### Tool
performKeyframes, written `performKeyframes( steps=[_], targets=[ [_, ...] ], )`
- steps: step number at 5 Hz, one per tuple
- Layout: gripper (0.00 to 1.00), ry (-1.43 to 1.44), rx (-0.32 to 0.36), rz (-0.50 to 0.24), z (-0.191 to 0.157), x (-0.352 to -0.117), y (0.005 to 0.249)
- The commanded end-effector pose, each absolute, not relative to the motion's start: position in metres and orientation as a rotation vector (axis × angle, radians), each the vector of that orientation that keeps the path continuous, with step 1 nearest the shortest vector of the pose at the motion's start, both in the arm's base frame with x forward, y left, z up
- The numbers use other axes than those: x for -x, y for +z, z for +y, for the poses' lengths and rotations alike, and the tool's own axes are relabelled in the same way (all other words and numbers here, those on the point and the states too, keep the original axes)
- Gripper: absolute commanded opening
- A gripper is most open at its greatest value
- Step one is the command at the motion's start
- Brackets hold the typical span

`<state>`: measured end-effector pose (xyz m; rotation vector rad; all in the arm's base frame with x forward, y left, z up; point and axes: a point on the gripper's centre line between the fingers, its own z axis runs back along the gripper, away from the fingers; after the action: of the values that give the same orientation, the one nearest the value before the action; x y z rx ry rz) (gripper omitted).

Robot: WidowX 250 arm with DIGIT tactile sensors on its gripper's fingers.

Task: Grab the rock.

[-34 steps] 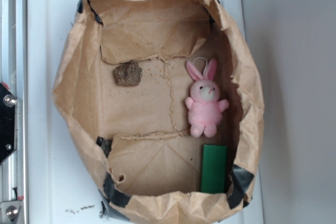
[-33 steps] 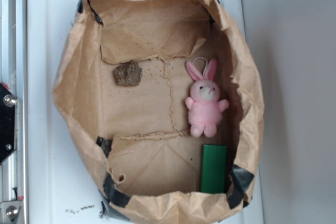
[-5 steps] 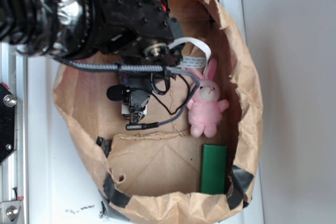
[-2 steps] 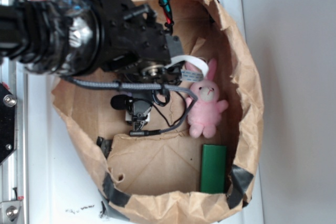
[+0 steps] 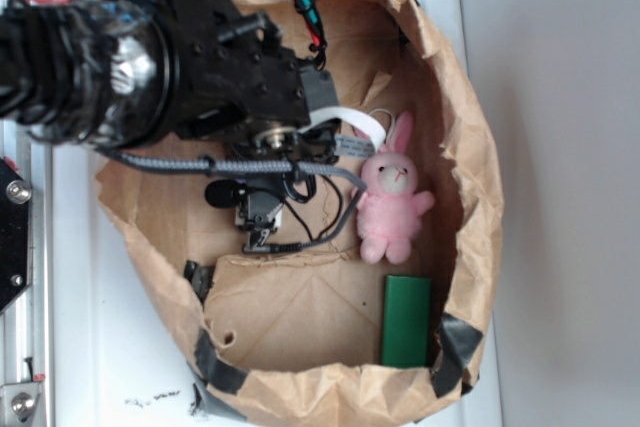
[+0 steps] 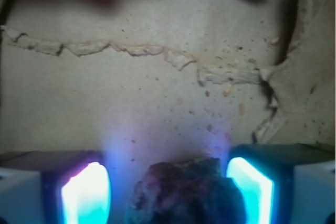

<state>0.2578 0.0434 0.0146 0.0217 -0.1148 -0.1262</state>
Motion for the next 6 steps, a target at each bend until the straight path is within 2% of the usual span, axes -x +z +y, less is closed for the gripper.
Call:
performKeyframes(
  steps=[1,2,4,5,6],
  targets=[
    [0.0,-0.087,0.004,-0.166,0.052,-0.271,0.044],
    [0.0,-0.04,0.052,-0.155,0.055,-0.278,0.075],
    [0.0,0.001,0.227,-0.136,0.041,-0.272,0.173],
    [0.0,0.03,0.238,-0.189,0.028,-0.268,0.223],
    [0.0,0.045,0.228,-0.24,0.02,-0.267,0.242]
  ],
)
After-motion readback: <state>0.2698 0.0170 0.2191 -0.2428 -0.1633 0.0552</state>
